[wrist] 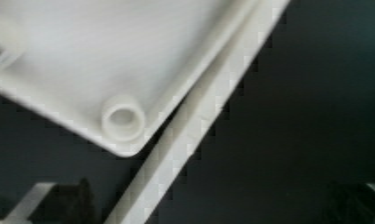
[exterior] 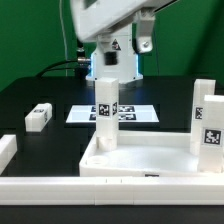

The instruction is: Assemble desk

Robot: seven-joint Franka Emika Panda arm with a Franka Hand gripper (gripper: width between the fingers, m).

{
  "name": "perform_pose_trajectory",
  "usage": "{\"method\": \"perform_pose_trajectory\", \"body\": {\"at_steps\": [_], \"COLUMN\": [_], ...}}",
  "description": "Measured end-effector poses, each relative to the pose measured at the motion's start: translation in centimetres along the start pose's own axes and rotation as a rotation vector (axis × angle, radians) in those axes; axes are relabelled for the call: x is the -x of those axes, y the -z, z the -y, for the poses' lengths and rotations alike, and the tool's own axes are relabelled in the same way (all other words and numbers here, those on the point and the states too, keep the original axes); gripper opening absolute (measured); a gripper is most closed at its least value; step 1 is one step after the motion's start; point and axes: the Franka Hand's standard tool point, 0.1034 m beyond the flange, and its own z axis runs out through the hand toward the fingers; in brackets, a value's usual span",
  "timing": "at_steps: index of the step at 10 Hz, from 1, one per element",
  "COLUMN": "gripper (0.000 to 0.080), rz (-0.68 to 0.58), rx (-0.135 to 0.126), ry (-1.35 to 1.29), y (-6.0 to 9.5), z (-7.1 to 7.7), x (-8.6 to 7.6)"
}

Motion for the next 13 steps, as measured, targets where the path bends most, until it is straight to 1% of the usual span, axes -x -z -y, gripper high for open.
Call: {"method": "perform_pose_trajectory", "body": {"at_steps": [1, 2, 3, 4, 5, 8, 9, 10, 11, 12, 13], "gripper": [0.0649, 0.0649, 0.0649, 0.0649, 0.0649, 0.0649, 0.0649, 0.0649, 0.0649, 0.0649, 0.0649], "rz": [0.039, 0.030, 0.004, -0.047, -0.023, -0.016, 0.012, 0.059, 0.102, 0.147, 0.154], "rx": [0.022, 0.027, 0.050, 0.057, 0.062, 0.080, 0.100, 0.140, 0.173, 0.223, 0.235], "ry": [0.076, 0.250, 0.416, 0.539, 0.565, 0.748, 0.869, 0.952, 1.009, 1.089, 1.096], "y": [0.4, 0.6, -0.1, -0.5, -0.6, -0.7, -0.9, -1.2, -1.3, -1.6, -1.8], "z": [-2.1, -3.6, -6.5, -8.3, -8.1, -8.5, -10.5, -13.8, -15.5, -16.9, -17.3], "x": [-1.1, -2.1, -2.1, -2.1, -1.7, -1.9, -2.1, -2.3, -2.6, -2.9, -3.0]}}
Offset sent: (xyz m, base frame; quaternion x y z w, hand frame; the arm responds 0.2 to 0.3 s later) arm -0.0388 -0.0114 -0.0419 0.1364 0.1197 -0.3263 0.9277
